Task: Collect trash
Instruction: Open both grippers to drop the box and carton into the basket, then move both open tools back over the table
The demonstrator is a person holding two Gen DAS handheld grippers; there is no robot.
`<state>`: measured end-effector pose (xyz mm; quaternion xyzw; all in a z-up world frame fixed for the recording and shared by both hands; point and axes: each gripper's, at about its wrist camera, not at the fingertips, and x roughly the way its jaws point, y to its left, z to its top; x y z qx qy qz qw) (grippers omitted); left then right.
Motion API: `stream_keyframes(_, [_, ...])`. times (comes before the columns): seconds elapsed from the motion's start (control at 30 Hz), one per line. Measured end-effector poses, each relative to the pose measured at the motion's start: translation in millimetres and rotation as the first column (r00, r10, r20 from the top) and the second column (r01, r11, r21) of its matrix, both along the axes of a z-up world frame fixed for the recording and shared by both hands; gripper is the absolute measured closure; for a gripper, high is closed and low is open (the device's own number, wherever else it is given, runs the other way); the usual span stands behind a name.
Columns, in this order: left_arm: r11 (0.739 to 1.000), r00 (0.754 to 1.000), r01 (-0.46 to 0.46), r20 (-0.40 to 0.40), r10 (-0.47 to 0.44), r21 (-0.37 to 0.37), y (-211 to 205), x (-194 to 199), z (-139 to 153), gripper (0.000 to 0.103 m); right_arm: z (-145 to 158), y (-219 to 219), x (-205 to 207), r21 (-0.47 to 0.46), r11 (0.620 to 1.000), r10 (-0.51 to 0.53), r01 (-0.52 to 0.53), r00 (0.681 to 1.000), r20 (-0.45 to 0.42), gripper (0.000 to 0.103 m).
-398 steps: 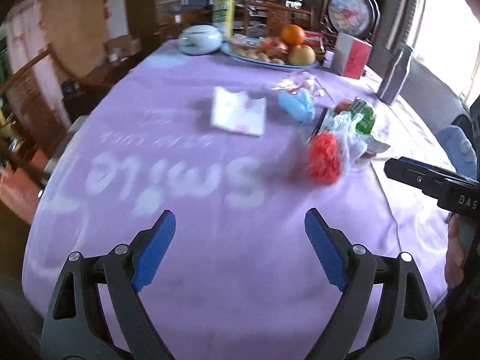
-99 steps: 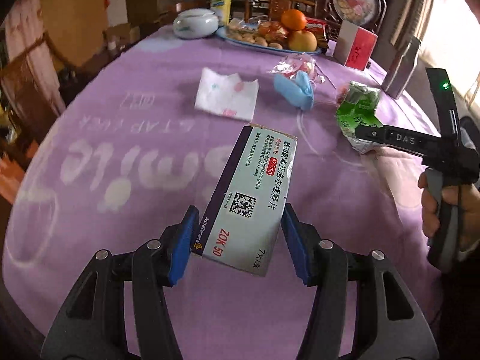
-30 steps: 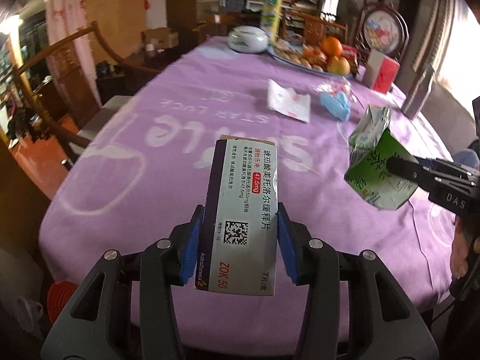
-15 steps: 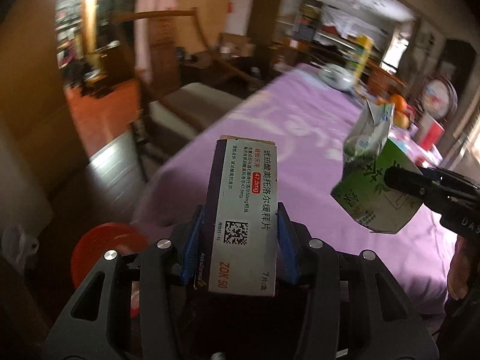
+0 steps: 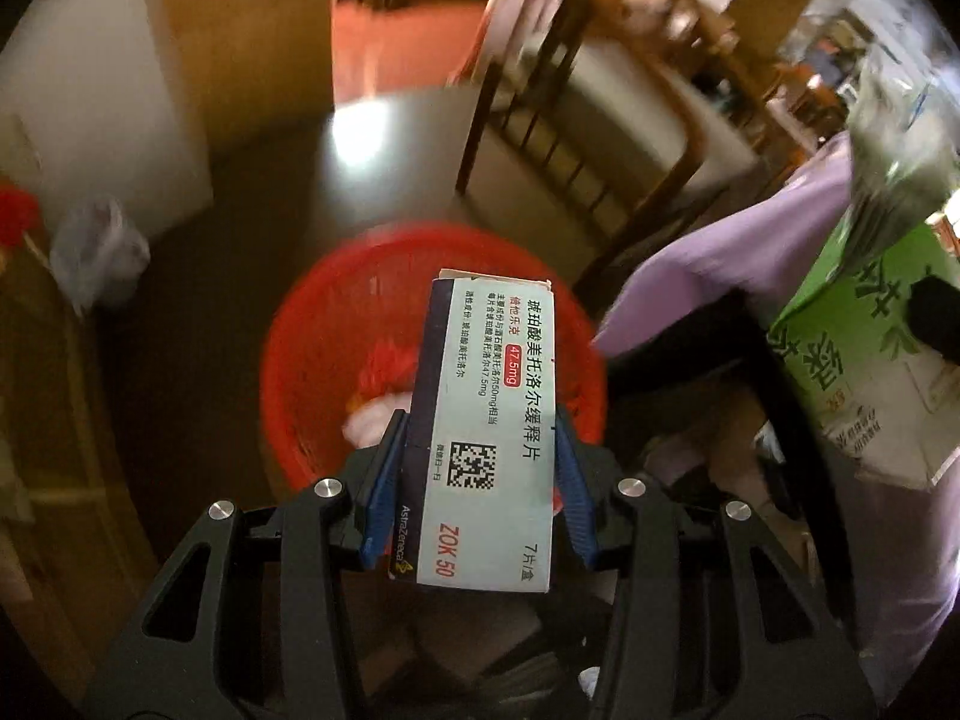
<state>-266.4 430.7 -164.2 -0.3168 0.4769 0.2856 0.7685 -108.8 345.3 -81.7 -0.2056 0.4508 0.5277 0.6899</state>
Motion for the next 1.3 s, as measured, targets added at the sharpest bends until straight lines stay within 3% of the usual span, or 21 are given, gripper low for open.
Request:
stream_keyframes(0.1, [1.000,0.999,-0.014,-0.047,0.012,-0.026,11,1,-24,0.057,-32,29,-8,-0.067,0.998,0.017,-0.019,0.999,-0.027,0.075])
stream_keyframes(0.3, [0.997,0.995,-0.059,-0.082,0.055,-0.047,31,0,-39,0.055,-76,65,-5,-0.137,0.990,0.007,-0.018,0.997,-0.081,0.074])
stream_keyframes(0.33, [0.997,0.994,-0.064,-0.091,0.059,-0.051,34,1,-41,0.052,-80,70,-4,-0.141,0.990,0.010,-0.023,0.995,-0.097,0.073])
stream_keyframes(0.4, [0.994,0.992,-0.085,-0.096,0.078,-0.069,36,-1,-43,0.034,-85,70,2,-0.136,0.990,0.007,-0.021,0.994,-0.109,0.065])
stream_keyframes(0.47, [0.993,0.991,-0.101,-0.097,0.095,-0.061,35,-2,-44,0.032,-85,70,4,-0.125,0.992,0.008,-0.023,0.993,-0.117,0.064])
stream_keyframes(0.63, [0.990,0.987,-0.129,-0.101,0.123,-0.054,36,-8,-40,0.030,-67,55,12,-0.086,0.996,0.004,-0.015,0.991,-0.131,0.064])
stream_keyframes(0.77, [0.991,0.990,-0.122,-0.077,0.118,-0.053,31,-11,-30,0.028,-41,25,9,-0.041,0.999,0.003,-0.007,0.994,-0.113,0.056])
stream_keyframes(0.9, [0.997,0.996,-0.072,-0.054,0.071,-0.017,16,-2,-5,0.027,-4,-12,6,0.017,1.000,-0.009,0.009,1.000,-0.027,0.054])
stream_keyframes(1.03, [0.996,0.999,0.032,-0.013,-0.031,0.078,-14,14,32,0.027,35,-63,21,0.106,0.990,-0.096,0.089,0.994,0.056,0.048])
stream_keyframes(1.07, [0.993,0.998,0.057,0.003,-0.058,0.100,-23,18,43,0.027,44,-80,29,0.128,0.983,-0.139,0.129,0.988,0.069,0.041])
stream_keyframes(1.2, [0.973,0.982,0.160,0.075,-0.174,0.167,-64,38,86,0.024,67,-154,62,0.174,0.942,-0.312,0.288,0.940,0.135,0.033])
stream_keyframes(1.3, [0.950,0.961,0.237,0.091,-0.260,0.204,-93,58,104,0.022,75,-214,89,0.190,0.885,-0.456,0.424,0.873,0.175,0.023])
